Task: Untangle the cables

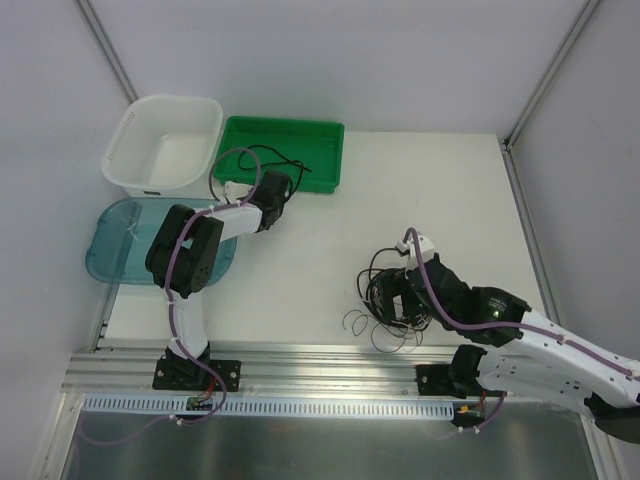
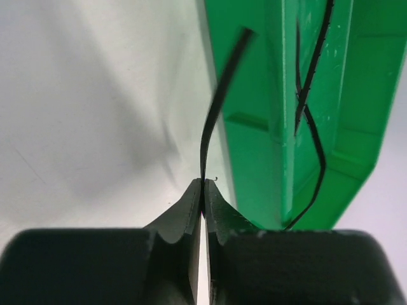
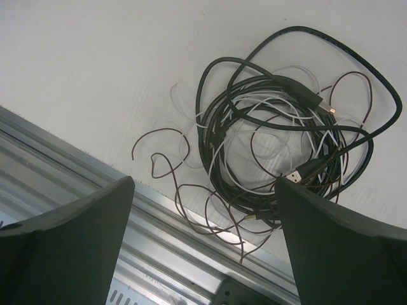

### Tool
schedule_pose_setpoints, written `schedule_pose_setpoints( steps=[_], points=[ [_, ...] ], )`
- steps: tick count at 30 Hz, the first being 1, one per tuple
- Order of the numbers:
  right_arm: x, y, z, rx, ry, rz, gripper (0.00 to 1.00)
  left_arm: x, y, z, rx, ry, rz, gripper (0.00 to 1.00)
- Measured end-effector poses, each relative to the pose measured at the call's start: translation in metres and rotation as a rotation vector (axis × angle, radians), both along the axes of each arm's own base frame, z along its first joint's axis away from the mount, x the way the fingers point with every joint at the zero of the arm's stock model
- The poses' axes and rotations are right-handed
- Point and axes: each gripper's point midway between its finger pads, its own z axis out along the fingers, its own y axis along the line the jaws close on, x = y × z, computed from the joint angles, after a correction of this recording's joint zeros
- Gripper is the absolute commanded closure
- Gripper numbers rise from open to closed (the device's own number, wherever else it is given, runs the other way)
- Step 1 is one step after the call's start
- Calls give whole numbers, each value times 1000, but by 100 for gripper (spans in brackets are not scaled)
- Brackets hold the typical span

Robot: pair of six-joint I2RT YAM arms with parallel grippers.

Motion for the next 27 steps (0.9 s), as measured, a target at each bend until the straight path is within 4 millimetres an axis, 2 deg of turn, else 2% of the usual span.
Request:
schedule_pose_setpoints(
  steps=[7, 11, 14, 21, 22, 24, 25, 26, 27],
  points=[
    [0, -2, 0, 1, -3, -2, 3, 0, 0, 4, 42, 2, -41, 100],
    [0, -3, 1, 5, -8, -5, 3, 0, -1, 23, 82, -19, -86, 100],
    [0, -4, 2, 5, -11, -8, 3, 10, -4, 55, 114, -69, -124, 100],
    [0, -8, 2, -1, -16, -17, 3, 73, -27, 164, 157, -296, -219, 98],
    [0, -8, 2, -1, -16, -17, 3, 84, -30, 174, 161, -323, -235, 94],
    [0, -9, 2, -2, -17, -20, 3, 106, -30, 182, 181, -354, -264, 79],
    [0, -10, 2, -3, -18, -21, 3, 115, -28, 179, 196, -354, -279, 69],
    [0, -10, 2, -5, -18, -22, 3, 122, -26, 175, 210, -352, -290, 51],
    [0, -11, 2, -6, -18, -22, 3, 129, -23, 166, 226, -341, -305, 43]
  ],
)
